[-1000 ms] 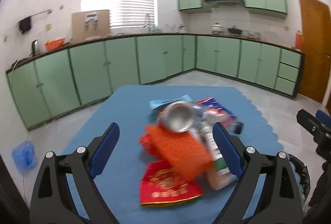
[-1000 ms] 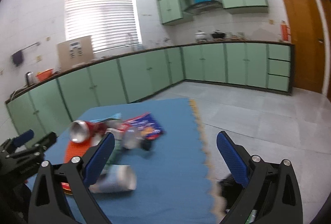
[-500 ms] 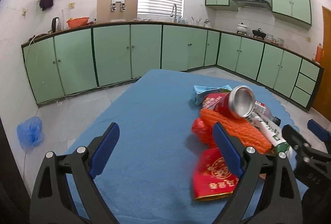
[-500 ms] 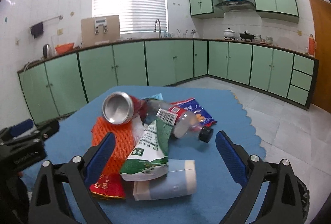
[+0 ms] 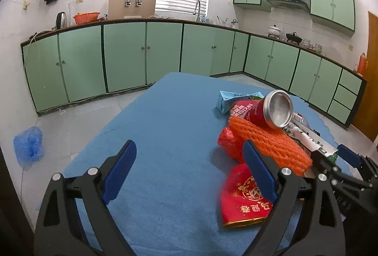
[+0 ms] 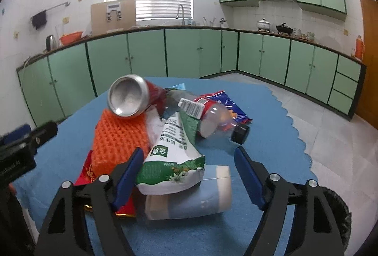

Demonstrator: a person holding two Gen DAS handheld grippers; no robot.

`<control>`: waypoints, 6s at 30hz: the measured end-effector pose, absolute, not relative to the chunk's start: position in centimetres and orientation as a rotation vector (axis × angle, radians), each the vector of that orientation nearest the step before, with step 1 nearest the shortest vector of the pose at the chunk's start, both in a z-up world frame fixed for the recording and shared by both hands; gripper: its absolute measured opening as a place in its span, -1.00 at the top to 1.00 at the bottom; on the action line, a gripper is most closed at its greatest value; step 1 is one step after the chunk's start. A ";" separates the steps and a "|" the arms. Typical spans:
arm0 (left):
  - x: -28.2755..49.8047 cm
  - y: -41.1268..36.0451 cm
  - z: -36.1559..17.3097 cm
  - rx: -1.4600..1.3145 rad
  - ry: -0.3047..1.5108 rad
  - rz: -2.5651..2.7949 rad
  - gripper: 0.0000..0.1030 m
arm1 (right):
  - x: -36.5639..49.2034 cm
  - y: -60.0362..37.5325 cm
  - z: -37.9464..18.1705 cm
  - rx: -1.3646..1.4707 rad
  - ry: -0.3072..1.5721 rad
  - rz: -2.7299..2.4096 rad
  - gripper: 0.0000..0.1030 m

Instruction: Collect trash

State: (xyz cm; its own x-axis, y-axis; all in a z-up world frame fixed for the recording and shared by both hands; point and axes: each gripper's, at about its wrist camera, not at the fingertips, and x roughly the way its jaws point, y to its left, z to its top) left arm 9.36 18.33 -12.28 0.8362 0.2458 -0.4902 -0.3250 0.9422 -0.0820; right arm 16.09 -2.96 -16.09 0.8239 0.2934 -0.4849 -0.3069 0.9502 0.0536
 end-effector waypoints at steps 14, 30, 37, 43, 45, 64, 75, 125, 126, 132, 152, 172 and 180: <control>9.7 18.3 -12.7 -0.165 0.499 0.298 -0.72 | 19.3 -1.9 -16.4 -0.005 0.599 0.368 -0.10; 10.4 16.2 -12.6 -0.157 0.507 0.222 -0.72 | 17.2 -5.5 -14.7 0.043 0.581 0.393 0.08; 12.6 15.0 -11.4 -0.155 0.481 0.187 -0.72 | 18.1 -6.1 -14.9 0.034 0.623 0.399 0.08; 12.5 15.1 -12.1 -0.146 0.493 0.202 -0.72 | 18.7 -5.3 -15.5 -0.001 0.657 0.416 -0.18; 12.4 15.5 -12.2 -0.151 0.494 0.211 -0.72 | 18.9 -4.9 -15.2 -0.008 0.654 0.419 -0.33; 13.1 16.6 -12.5 -0.174 0.519 0.205 -0.72 | 21.1 -5.6 -16.1 0.033 0.727 0.416 0.17; 15.8 14.5 -10.4 -0.157 0.472 0.139 -0.72 | 20.4 -7.6 -13.1 0.035 0.621 0.361 0.17; 21.4 21.2 -13.4 -0.237 0.690 0.251 -0.06 | 22.4 -8.0 -13.4 0.026 0.606 0.360 0.15; 21.5 21.4 -13.3 -0.236 0.695 0.246 -0.06 | 22.4 -7.9 -13.4 0.027 0.609 0.361 0.15; 23.9 21.0 -13.8 -0.191 0.767 0.173 -0.05 | 22.1 -7.4 -13.2 0.015 0.603 0.371 0.15; 20.9 20.4 -10.7 -0.208 0.622 0.166 -0.02 | 21.9 -7.9 -12.9 0.027 0.590 0.354 0.15; 18.5 9.2 -3.8 -0.176 0.428 -0.062 -0.02 | 18.0 -14.6 -6.8 0.054 0.427 0.250 0.15; 17.9 1.6 -5.9 -0.149 0.469 -0.219 -0.02 | 15.2 -20.6 -7.2 0.072 0.441 0.111 0.15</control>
State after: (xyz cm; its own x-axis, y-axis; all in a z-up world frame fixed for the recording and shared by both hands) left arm 17.92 1.63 -5.93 0.8691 -0.2426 -0.4310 0.1742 0.9657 -0.1924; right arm 15.24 -20.60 -7.24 0.8982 0.1225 -0.4221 -0.0913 0.9914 0.0935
